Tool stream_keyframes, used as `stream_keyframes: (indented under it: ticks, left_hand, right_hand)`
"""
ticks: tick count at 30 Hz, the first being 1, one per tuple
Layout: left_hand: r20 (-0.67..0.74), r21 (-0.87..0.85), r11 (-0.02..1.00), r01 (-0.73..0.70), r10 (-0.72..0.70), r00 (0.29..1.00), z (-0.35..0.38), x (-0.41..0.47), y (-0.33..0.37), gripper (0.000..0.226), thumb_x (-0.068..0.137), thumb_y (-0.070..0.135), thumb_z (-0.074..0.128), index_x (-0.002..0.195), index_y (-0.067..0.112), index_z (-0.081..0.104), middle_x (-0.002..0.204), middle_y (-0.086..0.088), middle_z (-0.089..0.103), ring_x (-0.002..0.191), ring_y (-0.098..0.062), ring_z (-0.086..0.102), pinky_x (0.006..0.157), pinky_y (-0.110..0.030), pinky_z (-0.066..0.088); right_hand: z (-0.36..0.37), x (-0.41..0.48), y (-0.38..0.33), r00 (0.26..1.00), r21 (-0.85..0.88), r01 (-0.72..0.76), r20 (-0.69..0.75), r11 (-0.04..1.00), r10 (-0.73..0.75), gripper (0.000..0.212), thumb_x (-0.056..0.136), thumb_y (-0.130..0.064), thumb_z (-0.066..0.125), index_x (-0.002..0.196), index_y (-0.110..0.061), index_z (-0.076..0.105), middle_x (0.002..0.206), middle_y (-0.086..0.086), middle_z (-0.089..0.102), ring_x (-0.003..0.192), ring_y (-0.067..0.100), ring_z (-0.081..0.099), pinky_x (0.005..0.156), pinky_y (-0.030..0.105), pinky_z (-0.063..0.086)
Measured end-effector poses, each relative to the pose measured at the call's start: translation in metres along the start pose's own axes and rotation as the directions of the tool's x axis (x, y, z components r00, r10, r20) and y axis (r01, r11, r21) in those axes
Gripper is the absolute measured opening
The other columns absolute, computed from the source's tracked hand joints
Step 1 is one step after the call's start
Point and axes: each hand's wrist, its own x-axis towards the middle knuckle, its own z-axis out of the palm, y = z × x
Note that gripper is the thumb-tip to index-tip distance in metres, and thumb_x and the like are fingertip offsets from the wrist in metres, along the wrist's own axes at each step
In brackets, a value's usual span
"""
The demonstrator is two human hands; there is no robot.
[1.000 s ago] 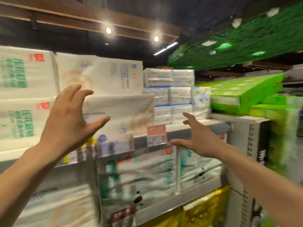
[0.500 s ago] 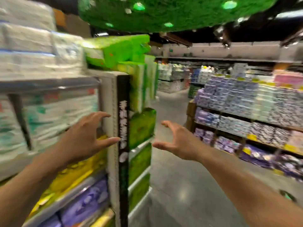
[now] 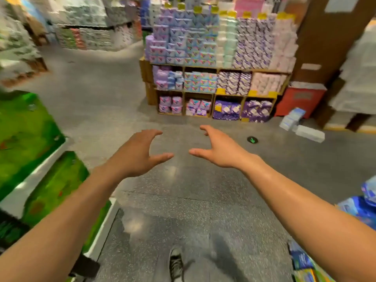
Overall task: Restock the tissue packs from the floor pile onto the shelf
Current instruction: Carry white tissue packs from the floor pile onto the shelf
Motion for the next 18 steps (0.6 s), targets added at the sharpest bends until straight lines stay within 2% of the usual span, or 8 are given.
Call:
stream_keyframes:
  ticks: [4,8,10,13,18]
  left_hand:
    - [0.129,-0.008,0.987,-0.158,0.158,0.979,0.048,0.126,0.03,0.085,0.08,0.069,0.059,0.149,0.024,0.037,0.153,0.0,0.042,0.138,-0.019,0.04,0.111,-0.034,0.034]
    - [0.185,0.007,0.953,-0.303,0.297,0.937,0.078,0.265,0.075,0.094,0.073,0.083,0.049,0.145,0.022,0.043,0.148,-0.001,0.049,0.133,-0.02,0.047,0.109,-0.035,0.037]
    - [0.19,-0.014,0.924,-0.382,0.378,0.906,0.094,0.328,0.104,0.094,0.074,0.085,0.047,0.144,0.022,0.044,0.147,-0.002,0.05,0.132,-0.02,0.048,0.108,-0.036,0.039]
    - [0.243,-0.071,0.884,-0.462,0.465,0.852,0.127,0.403,0.149,0.084,0.08,0.073,0.055,0.146,0.022,0.041,0.149,-0.001,0.047,0.134,-0.021,0.046,0.108,-0.037,0.038]
    - [0.359,-0.14,0.826,-0.546,0.556,0.75,0.205,0.514,0.222,0.086,0.08,0.074,0.053,0.148,0.023,0.039,0.15,-0.002,0.046,0.134,-0.02,0.046,0.107,-0.034,0.037]
  right_hand:
    - [-0.03,0.051,0.087,0.982,0.08,-0.169,-0.068,0.982,0.174,0.09,0.086,-0.062,0.066,0.156,-0.02,0.029,0.157,0.007,0.04,0.141,0.023,0.041,0.11,0.036,0.037]
    - [-0.087,0.092,0.171,0.909,0.153,-0.352,-0.177,0.923,0.376,0.092,0.086,-0.065,0.065,0.157,-0.024,0.024,0.156,0.006,0.04,0.138,0.023,0.045,0.106,0.036,0.041]
    - [-0.112,0.106,0.21,0.857,0.184,-0.419,-0.243,0.889,0.454,0.091,0.086,-0.065,0.064,0.157,-0.024,0.024,0.157,0.005,0.039,0.138,0.023,0.045,0.105,0.037,0.043]
    - [-0.129,0.119,0.27,0.763,0.288,-0.504,-0.293,0.814,0.576,0.089,0.086,-0.065,0.064,0.156,-0.025,0.027,0.157,0.003,0.039,0.141,0.022,0.042,0.108,0.037,0.041]
    - [-0.146,0.153,0.389,0.617,0.445,-0.588,-0.293,0.675,0.73,0.088,0.085,-0.062,0.068,0.155,-0.022,0.031,0.156,0.005,0.041,0.141,0.023,0.042,0.112,0.038,0.039]
